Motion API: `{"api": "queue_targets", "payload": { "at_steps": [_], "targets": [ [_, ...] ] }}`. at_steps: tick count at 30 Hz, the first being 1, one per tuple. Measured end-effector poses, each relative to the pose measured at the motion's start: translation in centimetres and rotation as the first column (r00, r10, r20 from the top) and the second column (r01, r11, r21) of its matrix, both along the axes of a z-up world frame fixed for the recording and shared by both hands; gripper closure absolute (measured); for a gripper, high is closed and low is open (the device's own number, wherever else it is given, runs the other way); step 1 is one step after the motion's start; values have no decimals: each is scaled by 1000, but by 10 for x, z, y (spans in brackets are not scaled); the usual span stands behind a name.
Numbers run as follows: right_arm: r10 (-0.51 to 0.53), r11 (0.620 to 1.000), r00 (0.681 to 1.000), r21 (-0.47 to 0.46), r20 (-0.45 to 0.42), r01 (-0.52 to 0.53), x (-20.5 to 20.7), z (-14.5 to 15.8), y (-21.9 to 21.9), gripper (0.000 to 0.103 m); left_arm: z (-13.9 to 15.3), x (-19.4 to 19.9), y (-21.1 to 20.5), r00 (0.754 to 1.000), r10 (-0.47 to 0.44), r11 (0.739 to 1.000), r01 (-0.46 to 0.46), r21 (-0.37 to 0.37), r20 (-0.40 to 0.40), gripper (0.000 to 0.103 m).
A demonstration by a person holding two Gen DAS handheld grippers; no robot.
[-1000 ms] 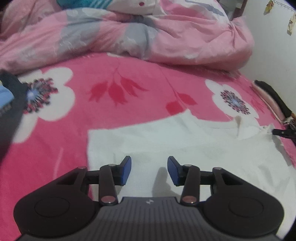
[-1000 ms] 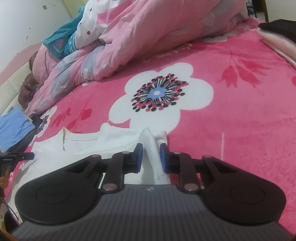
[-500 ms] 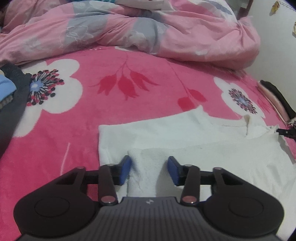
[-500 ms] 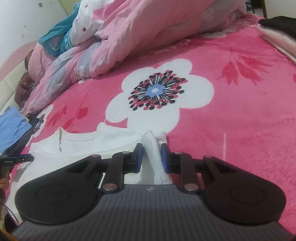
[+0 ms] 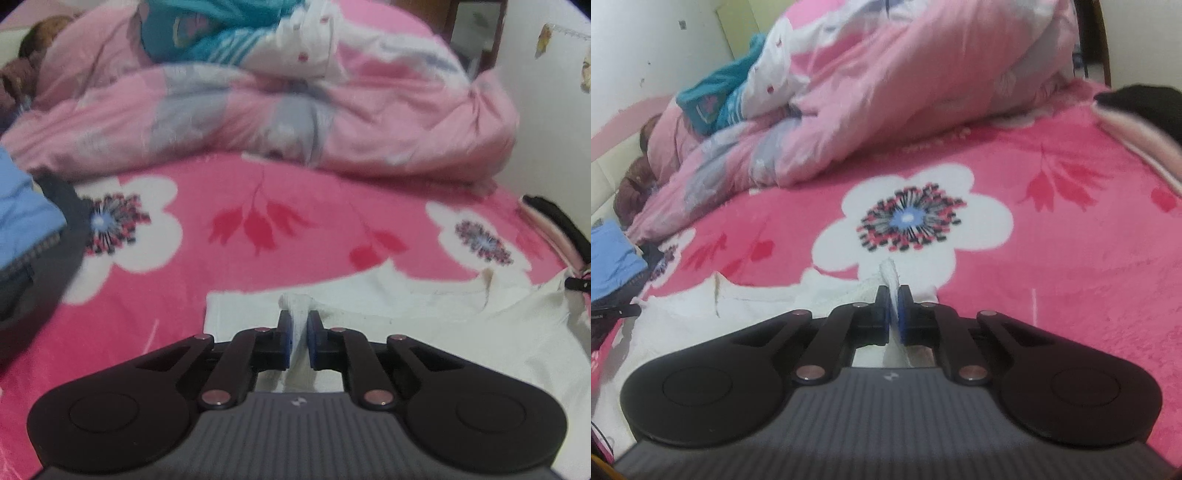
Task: Fold clothes
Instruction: 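Close both grippers on the folded sweatshirt edge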
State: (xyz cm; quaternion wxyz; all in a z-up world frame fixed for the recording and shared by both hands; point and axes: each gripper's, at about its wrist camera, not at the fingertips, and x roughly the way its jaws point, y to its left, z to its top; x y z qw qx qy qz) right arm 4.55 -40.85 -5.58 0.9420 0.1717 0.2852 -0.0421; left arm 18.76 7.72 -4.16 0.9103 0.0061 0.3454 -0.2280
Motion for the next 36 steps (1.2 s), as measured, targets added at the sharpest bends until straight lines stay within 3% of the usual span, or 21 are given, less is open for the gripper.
{"api": "queue_targets", "payload": {
  "at_steps": [11, 20, 30, 36],
  "targets": [
    [4, 999, 996, -32, 87, -1, 14, 34, -1, 101, 37, 16, 1, 994, 39, 999, -39, -2, 105, 94],
    [-27, 1000, 999, 8, 19, 27, 58, -1, -14, 101, 2, 66, -18, 998, 60, 997, -62, 45, 35, 94],
    [-57, 997, 998, 50, -35, 59, 76, -29, -28, 101, -19, 94, -22, 997, 68, 998, -67, 18, -29, 94],
    [-75, 992, 997, 105, -10, 75, 71, -30, -37, 101, -19, 102, -22, 996, 73, 997, -74, -25, -53, 94]
  ]
}}
